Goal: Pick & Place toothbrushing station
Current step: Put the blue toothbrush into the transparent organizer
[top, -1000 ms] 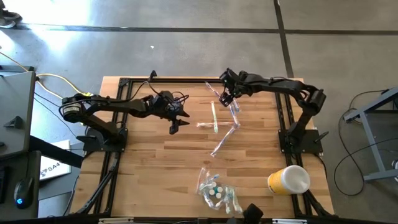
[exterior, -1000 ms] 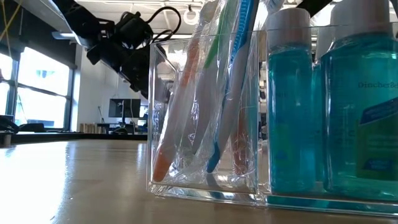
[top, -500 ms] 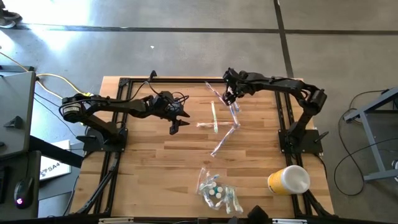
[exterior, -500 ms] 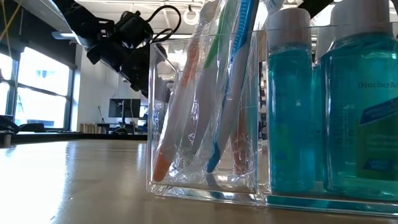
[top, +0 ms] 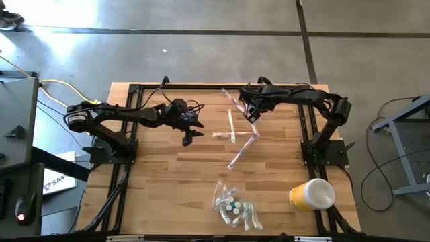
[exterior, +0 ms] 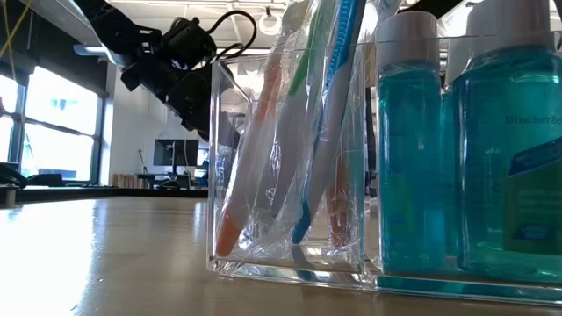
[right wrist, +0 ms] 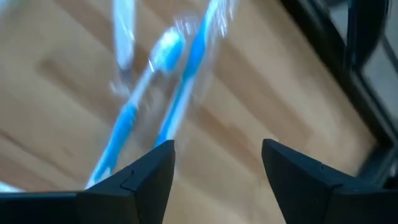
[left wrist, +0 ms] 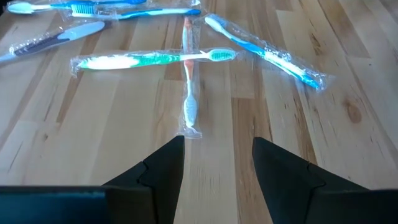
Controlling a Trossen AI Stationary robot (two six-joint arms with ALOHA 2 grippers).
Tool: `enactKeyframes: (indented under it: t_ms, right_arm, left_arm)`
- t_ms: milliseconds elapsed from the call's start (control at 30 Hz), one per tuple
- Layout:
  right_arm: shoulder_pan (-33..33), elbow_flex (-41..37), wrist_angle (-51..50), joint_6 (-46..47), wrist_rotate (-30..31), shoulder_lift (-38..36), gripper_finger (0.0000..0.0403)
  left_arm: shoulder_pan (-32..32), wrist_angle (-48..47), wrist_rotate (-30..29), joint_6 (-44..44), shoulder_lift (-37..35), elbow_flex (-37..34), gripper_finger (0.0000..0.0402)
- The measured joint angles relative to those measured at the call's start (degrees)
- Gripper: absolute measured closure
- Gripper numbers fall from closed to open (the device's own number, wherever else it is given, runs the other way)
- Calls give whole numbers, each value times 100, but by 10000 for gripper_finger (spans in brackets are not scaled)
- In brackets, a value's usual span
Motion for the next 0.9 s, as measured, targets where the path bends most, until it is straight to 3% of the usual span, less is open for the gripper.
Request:
enactKeyframes:
  t_ms: [267, 567, 900]
  right_arm:
    - [41, -8, -307, 229, -67, 2, 182]
    - [-111, -757, 1009, 219, -452, 24, 182]
    - [-164, -852, 1655, 167, -580, 324, 183]
  left_arm:
    - [4, 425, -2, 2, 0, -362, 220]
    - [4, 667, 0, -18, 0, -554, 220]
    - [4, 823, 2, -68, 0, -554, 220]
